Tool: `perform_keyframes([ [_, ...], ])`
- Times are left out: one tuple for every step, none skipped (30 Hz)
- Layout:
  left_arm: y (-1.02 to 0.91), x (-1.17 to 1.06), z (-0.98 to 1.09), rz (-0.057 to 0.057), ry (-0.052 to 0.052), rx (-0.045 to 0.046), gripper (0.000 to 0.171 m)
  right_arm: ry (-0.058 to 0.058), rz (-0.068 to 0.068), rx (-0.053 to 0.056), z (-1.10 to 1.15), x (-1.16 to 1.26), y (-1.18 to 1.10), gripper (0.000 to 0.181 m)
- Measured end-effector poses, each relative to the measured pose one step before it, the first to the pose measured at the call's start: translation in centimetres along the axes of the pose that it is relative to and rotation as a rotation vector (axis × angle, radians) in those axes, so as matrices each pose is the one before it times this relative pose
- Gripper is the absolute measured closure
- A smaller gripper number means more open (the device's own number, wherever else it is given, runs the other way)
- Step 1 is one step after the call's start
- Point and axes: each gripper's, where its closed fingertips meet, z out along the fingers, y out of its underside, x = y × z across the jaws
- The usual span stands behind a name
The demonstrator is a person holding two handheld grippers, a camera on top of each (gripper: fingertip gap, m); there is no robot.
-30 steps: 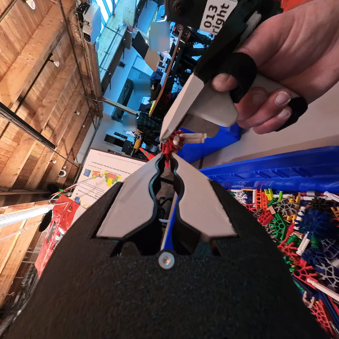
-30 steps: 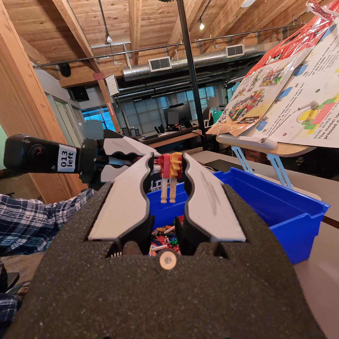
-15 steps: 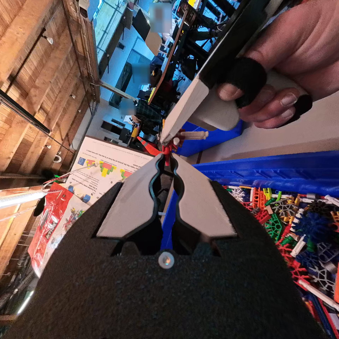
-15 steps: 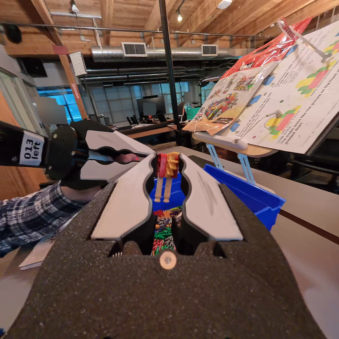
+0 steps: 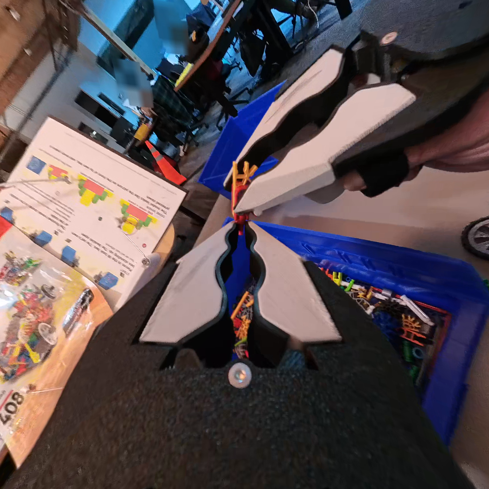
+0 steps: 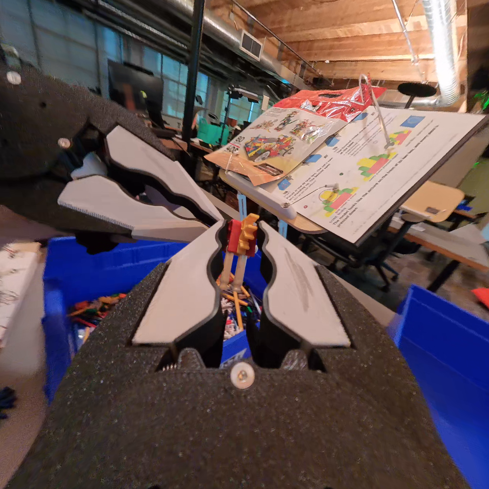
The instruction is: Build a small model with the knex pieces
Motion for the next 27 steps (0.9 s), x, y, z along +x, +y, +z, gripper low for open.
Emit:
perform_keyframes([
  [0.211,0.072,0.066,-0.0074,0.0082,-0.01365,0.171,0.0152,-0.0412,-0.0151,0.088,-0.072,0.152,0.161],
  [0.219,0.054,0.079,-0.0033,0.0056,-0.01404,0.171,0.0141,-0.0357,-0.0145,0.102,-0.071,0.137,0.161],
  [0.285,0.109,0.107,-0.0005,0.0087,-0.01943,0.171,0.0114,-0.0350,-0.0161,0.099,-0.094,0.189,0.162],
  [0.308,0.110,0.091,0.0026,0.0100,-0.02043,0.171,0.0083,-0.0351,-0.0162,0.114,-0.134,0.226,0.162],
  [0.163,0.049,0.024,0.0022,0.0066,-0.00889,0.171,0.0046,-0.0197,-0.0089,0.078,-0.110,0.146,0.162],
  [-0.014,-0.014,-0.056,0.0000,0.0060,0.00651,0.171,-0.0033,0.0117,0.0015,0.036,-0.030,0.010,0.161],
  [-0.082,0.019,-0.090,-0.0054,0.0136,0.01233,0.170,-0.0142,0.0369,0.0090,-0.017,0.021,-0.042,0.162],
  [-0.130,-0.037,-0.129,-0.0096,0.0135,0.01331,0.170,-0.0211,0.0486,0.0137,-0.042,0.052,-0.051,0.161],
  [-0.226,-0.148,-0.168,-0.0047,0.0022,0.01970,0.169,-0.0226,0.0567,0.0182,-0.050,0.082,-0.102,0.161],
  [-0.239,-0.147,-0.155,-0.0028,-0.0026,0.02089,0.169,-0.0228,0.0603,0.0191,-0.057,0.090,-0.126,0.162],
  [-0.124,-0.051,-0.061,-0.0021,-0.0009,0.01083,0.167,-0.0256,0.0527,0.0194,-0.078,0.012,-0.158,0.162],
  [0.073,0.018,0.054,0.0034,0.0016,-0.00427,0.162,-0.0257,0.0410,0.0174,-0.089,-0.053,-0.154,0.162],
  [0.233,-0.002,0.113,0.0094,-0.0033,-0.01241,0.159,-0.0132,0.0319,0.0122,-0.073,0.071,-0.107,0.162],
  [0.238,0.074,0.135,0.0117,-0.0007,-0.01065,0.159,-0.0035,0.0228,0.0104,-0.067,0.134,-0.110,0.161],
  [0.112,0.090,0.124,0.0074,-0.0005,-0.00212,0.159,-0.0064,0.0161,0.0070,-0.048,0.026,-0.081,0.161],
  [-0.010,-0.056,0.081,-0.0020,-0.0082,0.00273,0.160,-0.0096,0.0113,0.0003,-0.003,-0.051,-0.001,0.161],
  [-0.079,0.015,0.038,-0.0019,-0.0027,0.00493,0.162,-0.0056,0.0047,-0.0029,0.020,-0.052,0.057,0.161],
  [-0.056,-0.068,-0.004,0.0041,-0.0089,0.00338,0.164,0.0000,-0.0018,-0.0010,0.024,-0.019,0.017,0.161],
  [0.008,-0.166,-0.044,0.0109,-0.0138,0.00007,0.166,-0.0001,-0.0024,-0.0006,0.021,-0.036,0.000,0.161],
  [0.004,-0.178,-0.063,0.0094,-0.0115,0.00054,0.169,-0.0025,0.0005,-0.0017,0.017,-0.048,0.017,0.161],
  [-0.016,-0.079,-0.059,0.0040,-0.0029,0.00085,0.170,-0.0012,0.0007,-0.0007,0.009,-0.015,0.002,0.161],
  [0.000,-0.011,-0.028,0.0010,0.0008,-0.00149,0.170,0.0008,-0.0003,0.0004,0.020,0.006,0.006,0.161],
  [0.030,-0.017,0.005,0.0050,-0.0037,-0.00400,0.170,0.0020,-0.0004,-0.0012,0.015,0.011,0.029,0.161],
  [0.093,0.002,0.035,0.0103,-0.0054,-0.00798,0.170,0.0039,-0.0025,-0.0049,0.047,0.033,0.068,0.161],
  [0.117,0.027,0.080,0.0095,-0.0047,-0.01063,0.171,0.0067,-0.0095,-0.0077,0.037,0.032,0.105,0.161],
  [0.112,0.070,0.090,0.0072,-0.0029,-0.01094,0.171,0.0100,-0.0198,-0.0089,0.050,0.036,0.107,0.161],
  [0.135,0.066,0.098,0.0118,-0.0041,-0.01121,0.171,0.0120,-0.0268,-0.0105,0.038,0.006,0.106,0.161],
])
